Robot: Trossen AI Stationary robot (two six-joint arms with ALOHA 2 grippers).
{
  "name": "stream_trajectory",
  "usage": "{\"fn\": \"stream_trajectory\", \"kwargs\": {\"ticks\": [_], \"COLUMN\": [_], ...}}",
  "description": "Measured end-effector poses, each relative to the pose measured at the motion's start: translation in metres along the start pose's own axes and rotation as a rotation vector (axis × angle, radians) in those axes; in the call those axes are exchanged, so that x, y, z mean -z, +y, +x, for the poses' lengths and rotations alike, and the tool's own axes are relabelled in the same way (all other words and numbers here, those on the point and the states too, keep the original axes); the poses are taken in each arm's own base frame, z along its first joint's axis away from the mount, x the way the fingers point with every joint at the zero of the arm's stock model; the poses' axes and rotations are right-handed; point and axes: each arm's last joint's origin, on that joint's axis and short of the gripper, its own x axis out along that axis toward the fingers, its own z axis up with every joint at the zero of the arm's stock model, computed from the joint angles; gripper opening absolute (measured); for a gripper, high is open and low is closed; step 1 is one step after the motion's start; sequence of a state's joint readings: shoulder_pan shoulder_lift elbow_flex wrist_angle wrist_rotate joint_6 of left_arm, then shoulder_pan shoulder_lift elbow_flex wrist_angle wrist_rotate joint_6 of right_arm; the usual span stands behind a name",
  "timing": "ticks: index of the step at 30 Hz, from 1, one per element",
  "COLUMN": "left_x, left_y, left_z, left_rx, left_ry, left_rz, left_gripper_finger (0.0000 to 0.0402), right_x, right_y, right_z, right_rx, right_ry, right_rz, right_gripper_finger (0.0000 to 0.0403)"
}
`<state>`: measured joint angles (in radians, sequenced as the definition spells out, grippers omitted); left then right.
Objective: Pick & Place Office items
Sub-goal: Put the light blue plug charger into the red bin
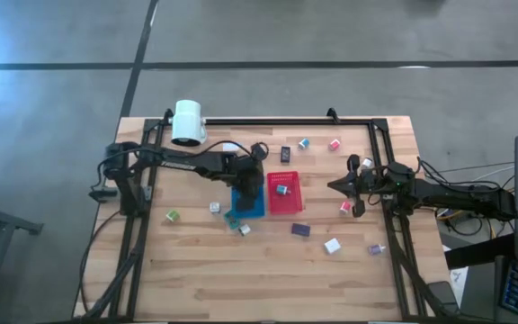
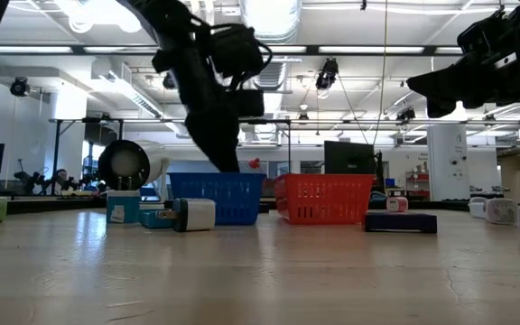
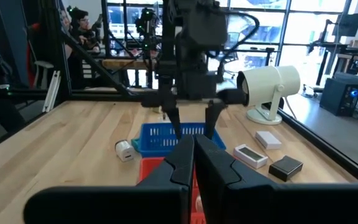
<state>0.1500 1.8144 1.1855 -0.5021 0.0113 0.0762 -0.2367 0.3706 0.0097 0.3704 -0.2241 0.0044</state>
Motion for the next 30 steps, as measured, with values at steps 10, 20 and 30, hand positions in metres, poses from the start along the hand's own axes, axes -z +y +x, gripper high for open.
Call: {"fn": "stream_trajectory", "kwargs": {"ticks": [10,20,30], "left_x": [-0.001,0.083,0.171], "left_y": [-0.027,-0.032,-0.025], "left_z": [-0.098,-0.167,-0.141], "left_rx": [0.018,0.021,-0.055], "left_ry": [-0.46,-0.985,-1.182], "left_rz": [0.158,0.119,0.081], "left_gripper_finger": [0.0173,0.0008,0.0004], "right_x": [0.0,0.0,-0.001], "right_y": [0.0,0.0,0.0], "right_z": [0.0,0.0,0.0], "right_rx": [0.0,0.0,0.005], "right_ry": [0.003,0.0,-0.008], "right_rz": [0.001,0.003,0.002], "right_gripper_finger": [0.0008,0.0008,0.0008]}}
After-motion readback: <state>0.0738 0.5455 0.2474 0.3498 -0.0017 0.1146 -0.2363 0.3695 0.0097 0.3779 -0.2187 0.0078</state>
